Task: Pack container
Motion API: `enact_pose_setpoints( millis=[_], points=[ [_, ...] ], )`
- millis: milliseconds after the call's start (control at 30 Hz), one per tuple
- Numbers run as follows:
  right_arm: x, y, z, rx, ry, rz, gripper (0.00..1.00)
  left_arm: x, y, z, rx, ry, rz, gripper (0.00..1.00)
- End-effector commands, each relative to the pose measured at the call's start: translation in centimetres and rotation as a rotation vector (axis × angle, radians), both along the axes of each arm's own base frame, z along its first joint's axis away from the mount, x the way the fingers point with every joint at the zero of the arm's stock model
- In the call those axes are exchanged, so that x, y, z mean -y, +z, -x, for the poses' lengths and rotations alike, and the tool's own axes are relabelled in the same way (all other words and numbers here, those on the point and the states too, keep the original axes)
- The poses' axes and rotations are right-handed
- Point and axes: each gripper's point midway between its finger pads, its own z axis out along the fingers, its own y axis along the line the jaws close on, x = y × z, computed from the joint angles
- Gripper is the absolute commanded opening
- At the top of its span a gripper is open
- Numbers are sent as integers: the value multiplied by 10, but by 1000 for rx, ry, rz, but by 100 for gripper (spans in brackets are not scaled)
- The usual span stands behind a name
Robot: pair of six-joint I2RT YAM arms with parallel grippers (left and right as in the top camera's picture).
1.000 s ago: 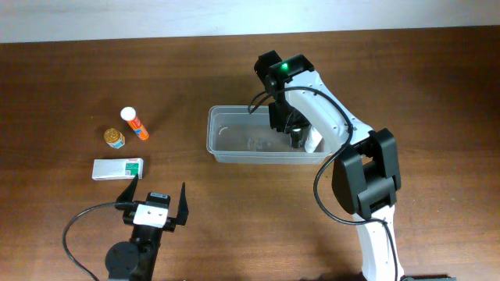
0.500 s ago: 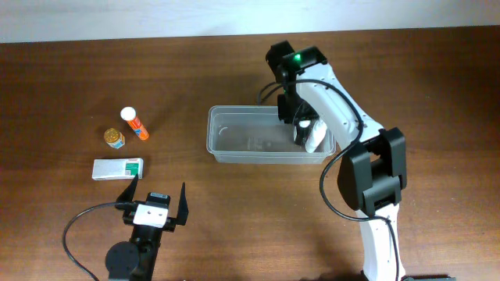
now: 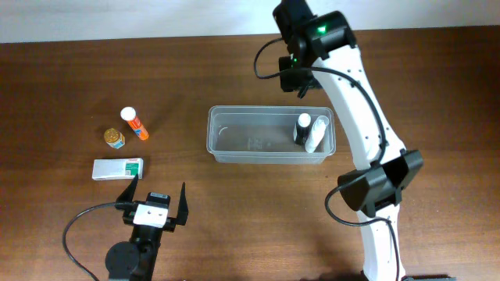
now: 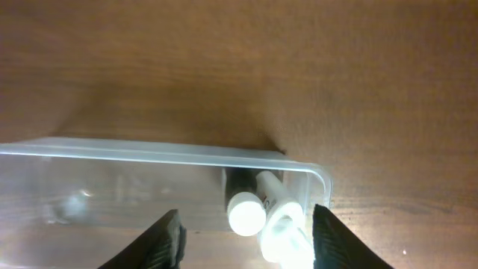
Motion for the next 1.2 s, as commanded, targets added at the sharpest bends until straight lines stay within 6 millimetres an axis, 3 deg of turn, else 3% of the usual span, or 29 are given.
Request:
enact_pose_setpoints(
  millis=[0, 200, 267, 400, 500, 633, 800, 1000, 1167],
  points=[
    [-10, 38, 11, 60, 50, -64, 52, -3, -1, 0, 1, 14, 1, 99],
    [8, 69, 18, 114, 20, -86, 70, -3, -1, 0, 2, 14, 1, 100],
    [24, 83, 18, 145, -13, -94, 76, -3, -1, 0, 2, 14, 1, 99],
    [72, 107, 19, 208, -116, -88, 98, -3, -1, 0, 2, 14, 1, 99],
    [118, 119, 19, 243, -220, -72, 98, -3, -1, 0, 1, 14, 1, 100],
    [176, 120, 19, 251, -353, -57, 98, -3, -1, 0, 2, 14, 1, 99],
    [227, 117, 25, 245, -471, -41, 98, -3, -1, 0, 2, 13, 1, 99],
    [265, 117, 33, 247, -561, -30, 98, -3, -1, 0, 2, 14, 1, 99],
    [277, 117, 37, 249, -588, -27, 98, -4, -1, -1, 2, 21, 1, 99]
  ],
)
